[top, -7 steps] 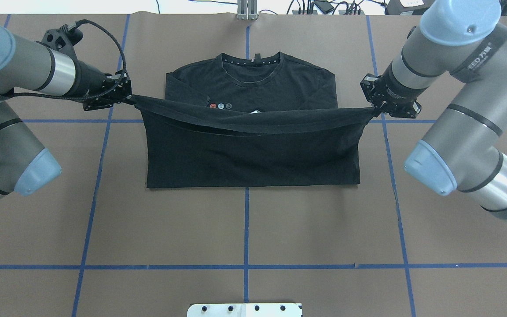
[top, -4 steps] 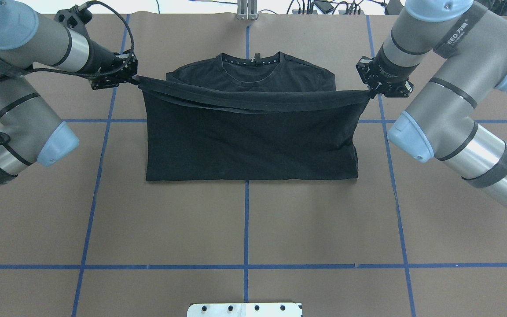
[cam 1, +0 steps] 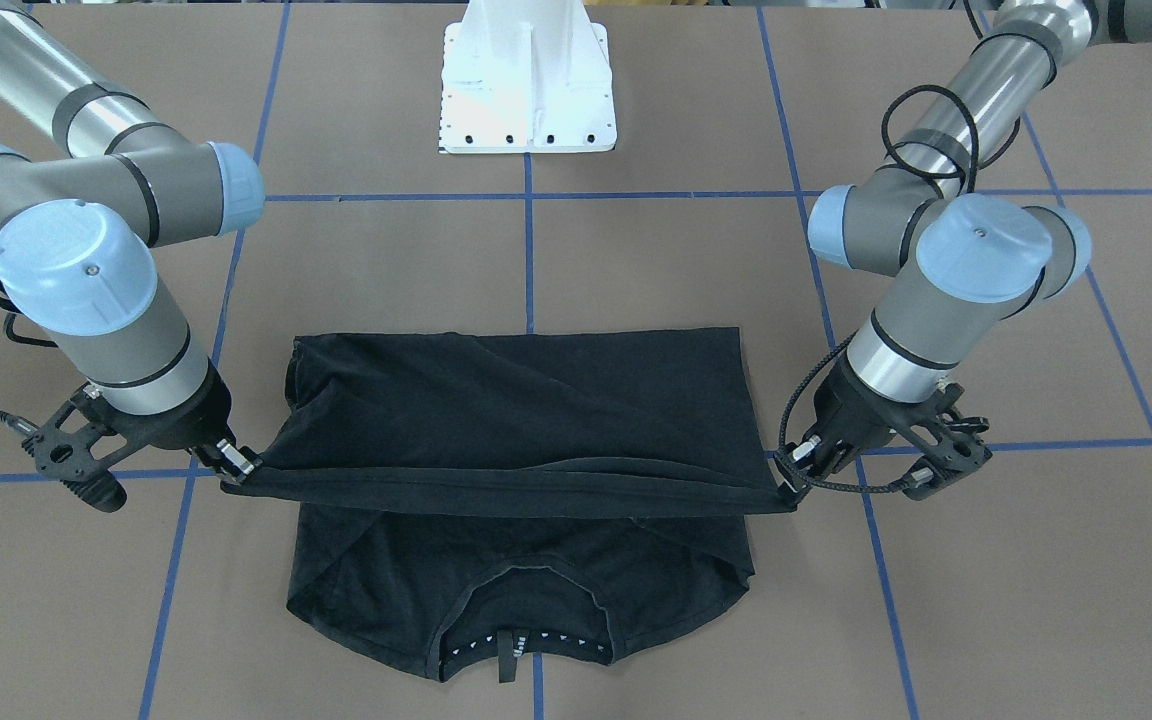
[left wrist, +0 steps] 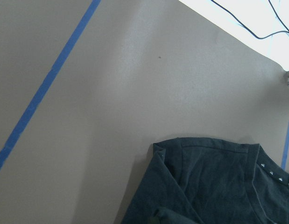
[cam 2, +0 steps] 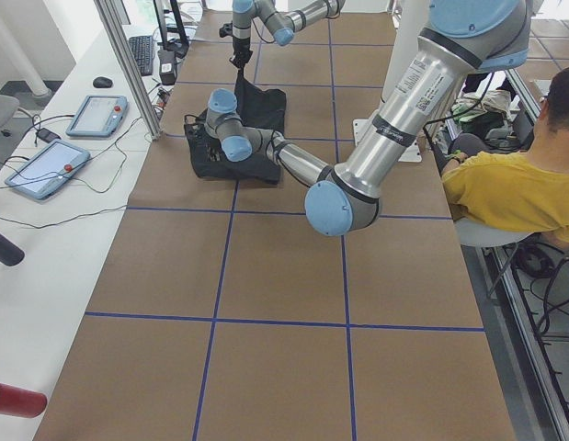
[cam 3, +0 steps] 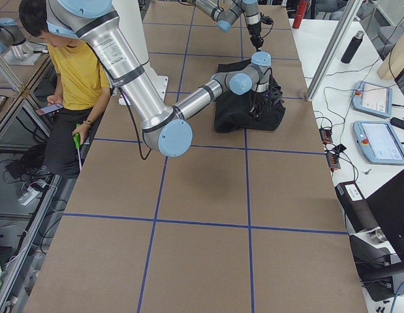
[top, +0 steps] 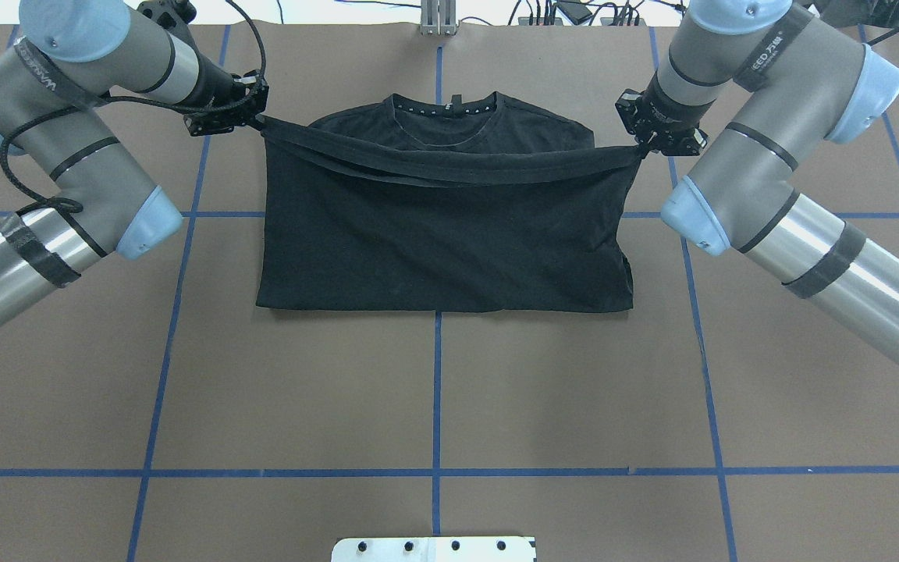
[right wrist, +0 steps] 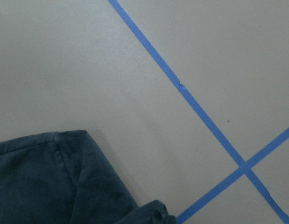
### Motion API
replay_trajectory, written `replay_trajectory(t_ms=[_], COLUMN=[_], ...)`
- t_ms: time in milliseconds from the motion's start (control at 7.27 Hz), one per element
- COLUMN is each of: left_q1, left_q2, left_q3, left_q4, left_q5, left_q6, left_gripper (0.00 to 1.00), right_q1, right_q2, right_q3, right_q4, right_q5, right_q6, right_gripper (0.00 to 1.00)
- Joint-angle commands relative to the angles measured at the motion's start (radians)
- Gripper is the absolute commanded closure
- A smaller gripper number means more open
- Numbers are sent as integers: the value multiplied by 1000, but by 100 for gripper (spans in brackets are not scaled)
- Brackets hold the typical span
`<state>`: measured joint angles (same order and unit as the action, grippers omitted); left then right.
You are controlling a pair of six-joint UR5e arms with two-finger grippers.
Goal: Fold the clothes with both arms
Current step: 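Release the hem and raise both grippers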
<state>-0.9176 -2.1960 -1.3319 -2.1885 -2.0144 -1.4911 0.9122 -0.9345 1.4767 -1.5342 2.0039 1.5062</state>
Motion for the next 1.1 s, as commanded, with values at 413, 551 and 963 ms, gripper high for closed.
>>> replay_trajectory(t_ms=[413, 551, 963], left_q1=[2, 2, -1], left_q2=[-21, -21, -22], left_q3=[132, 132, 117], left_q4=[-143, -143, -151], left_q5=[37, 37, 37], left_q6=[-1, 0, -4], left_gripper=[38, 34, 32], right_q1=[-18, -16, -80], right_q2=[46, 46, -75], right_q3=[-183, -181, 62], right_q4=[154, 155, 161], right_q5=[-10, -10, -23], right_q6=[8, 12, 232], right_gripper=[46, 44, 32])
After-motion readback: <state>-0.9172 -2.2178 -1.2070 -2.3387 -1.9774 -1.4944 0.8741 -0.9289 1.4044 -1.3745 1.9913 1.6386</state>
